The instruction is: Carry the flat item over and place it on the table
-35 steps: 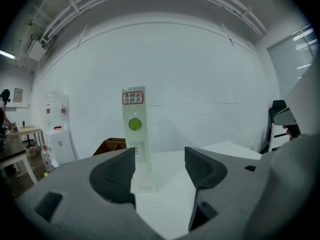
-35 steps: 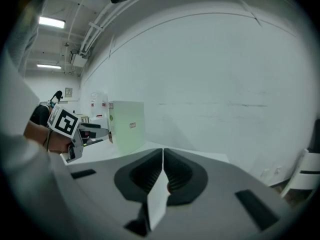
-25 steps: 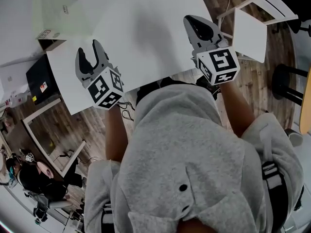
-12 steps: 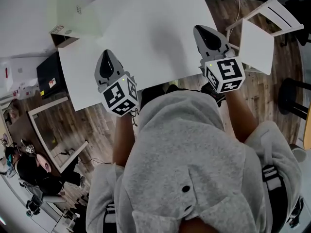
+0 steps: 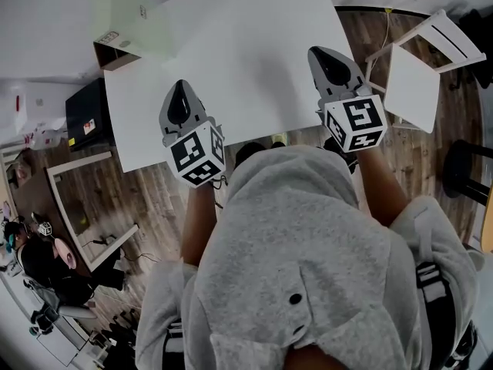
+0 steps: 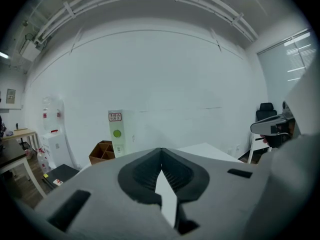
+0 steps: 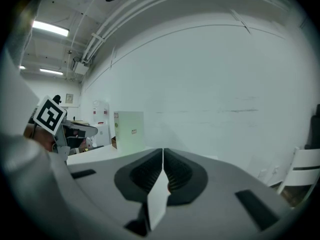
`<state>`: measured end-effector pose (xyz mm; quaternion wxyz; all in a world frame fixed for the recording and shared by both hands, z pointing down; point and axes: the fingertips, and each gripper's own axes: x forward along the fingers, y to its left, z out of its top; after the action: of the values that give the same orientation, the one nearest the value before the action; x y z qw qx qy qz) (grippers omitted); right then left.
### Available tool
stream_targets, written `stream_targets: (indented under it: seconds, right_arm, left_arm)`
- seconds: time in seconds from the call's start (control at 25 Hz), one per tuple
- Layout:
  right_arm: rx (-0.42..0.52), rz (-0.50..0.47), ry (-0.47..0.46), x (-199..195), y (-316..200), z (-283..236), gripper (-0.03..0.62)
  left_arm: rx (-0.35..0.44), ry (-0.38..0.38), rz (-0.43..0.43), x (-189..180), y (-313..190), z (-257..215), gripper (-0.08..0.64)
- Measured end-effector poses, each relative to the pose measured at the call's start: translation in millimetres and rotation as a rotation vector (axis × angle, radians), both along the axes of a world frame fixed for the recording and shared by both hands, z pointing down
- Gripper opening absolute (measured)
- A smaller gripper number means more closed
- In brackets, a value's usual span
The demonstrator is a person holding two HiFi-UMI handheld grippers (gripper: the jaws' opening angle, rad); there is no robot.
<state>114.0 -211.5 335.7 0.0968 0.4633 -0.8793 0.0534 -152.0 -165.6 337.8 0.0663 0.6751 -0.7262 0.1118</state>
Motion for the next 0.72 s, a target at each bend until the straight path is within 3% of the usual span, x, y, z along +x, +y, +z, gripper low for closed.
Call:
stream_targets:
  seconds: [0.36, 0.72]
  right_arm:
    - [0.003, -0.02, -0.005, -25.4, 19.9, -10.1, 0.028]
    - [0.013, -0.041, 0.015, -56.6, 70.1, -12.5, 0.029]
  left_arm:
    - [0.005, 0.005, 0.016, -12.5, 23.0, -12.4, 0.021]
    - [-0.006, 0.016, -0.005, -42.1, 78.3, -7.1, 0.021]
